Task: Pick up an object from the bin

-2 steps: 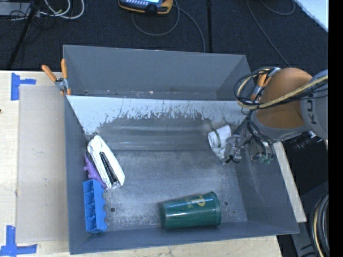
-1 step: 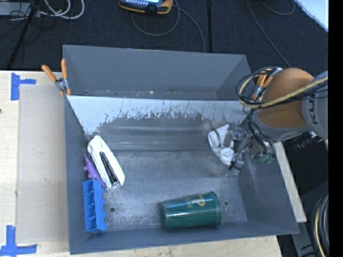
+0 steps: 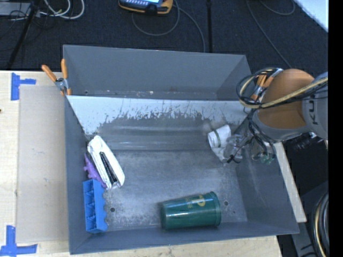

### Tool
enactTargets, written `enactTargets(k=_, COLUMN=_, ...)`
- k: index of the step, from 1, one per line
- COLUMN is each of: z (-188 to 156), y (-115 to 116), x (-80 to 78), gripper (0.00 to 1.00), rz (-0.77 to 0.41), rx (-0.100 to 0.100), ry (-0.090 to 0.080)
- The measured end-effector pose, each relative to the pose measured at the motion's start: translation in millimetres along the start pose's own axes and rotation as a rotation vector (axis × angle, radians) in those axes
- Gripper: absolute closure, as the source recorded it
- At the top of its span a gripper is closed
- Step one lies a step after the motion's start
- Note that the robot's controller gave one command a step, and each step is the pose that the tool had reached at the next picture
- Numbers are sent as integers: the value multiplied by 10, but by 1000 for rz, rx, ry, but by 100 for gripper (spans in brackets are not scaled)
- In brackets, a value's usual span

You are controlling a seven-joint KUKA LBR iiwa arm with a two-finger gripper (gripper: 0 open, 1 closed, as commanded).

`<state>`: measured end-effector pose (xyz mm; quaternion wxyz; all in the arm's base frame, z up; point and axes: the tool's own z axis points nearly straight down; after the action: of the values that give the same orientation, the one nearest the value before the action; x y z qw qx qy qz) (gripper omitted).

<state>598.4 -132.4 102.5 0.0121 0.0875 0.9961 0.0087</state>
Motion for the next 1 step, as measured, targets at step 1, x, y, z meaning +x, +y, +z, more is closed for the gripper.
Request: enactTargets(k=1, z=6, y=1, x=11, gripper=0, rz=-1, rx=0, ry=5)
